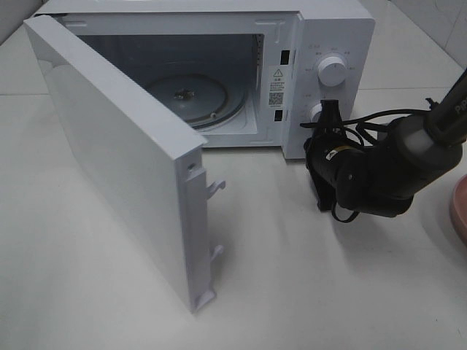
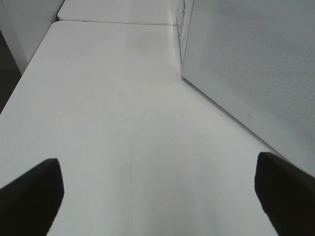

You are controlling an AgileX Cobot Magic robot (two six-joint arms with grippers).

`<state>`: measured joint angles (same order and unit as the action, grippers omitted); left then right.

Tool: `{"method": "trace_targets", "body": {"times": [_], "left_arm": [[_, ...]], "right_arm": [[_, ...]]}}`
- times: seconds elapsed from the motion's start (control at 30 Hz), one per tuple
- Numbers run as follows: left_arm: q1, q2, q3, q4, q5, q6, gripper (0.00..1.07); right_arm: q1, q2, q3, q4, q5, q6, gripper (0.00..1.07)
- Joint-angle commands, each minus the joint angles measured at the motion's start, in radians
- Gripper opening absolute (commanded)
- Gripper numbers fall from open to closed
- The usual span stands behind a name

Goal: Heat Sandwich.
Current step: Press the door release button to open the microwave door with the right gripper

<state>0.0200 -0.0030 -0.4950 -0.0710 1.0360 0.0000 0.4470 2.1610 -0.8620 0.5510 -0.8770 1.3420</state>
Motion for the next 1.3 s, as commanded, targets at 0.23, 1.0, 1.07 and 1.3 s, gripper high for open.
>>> {"method": "trace_targets", "body": {"times": [0.23,1.0,1.07,1.3], "left_arm": [[0.002,-0.028,0.002,0.0,-0.009,0.0,1.03],[0.002,-0.028,0.002,0.0,-0.009,0.0,1.03],[0.002,-0.028,0.002,0.0,-0.009,0.0,1.03],[0.002,-0.028,0.002,0.0,-0.009,0.0,1.03]], "right_arm": [[-0.039,-0.038,-0.065,-0.088,-0.134,0.011,0.01],[-0.038,-0.076,0.121,-0.235,-0.067,0.182,0.0],[-0.038,-0.09,0.139,-0.235,-0.079,0.182,0.0],[-0.038,-0.156,0.217,-0.25,-0.086,0.178,0.0]]}}
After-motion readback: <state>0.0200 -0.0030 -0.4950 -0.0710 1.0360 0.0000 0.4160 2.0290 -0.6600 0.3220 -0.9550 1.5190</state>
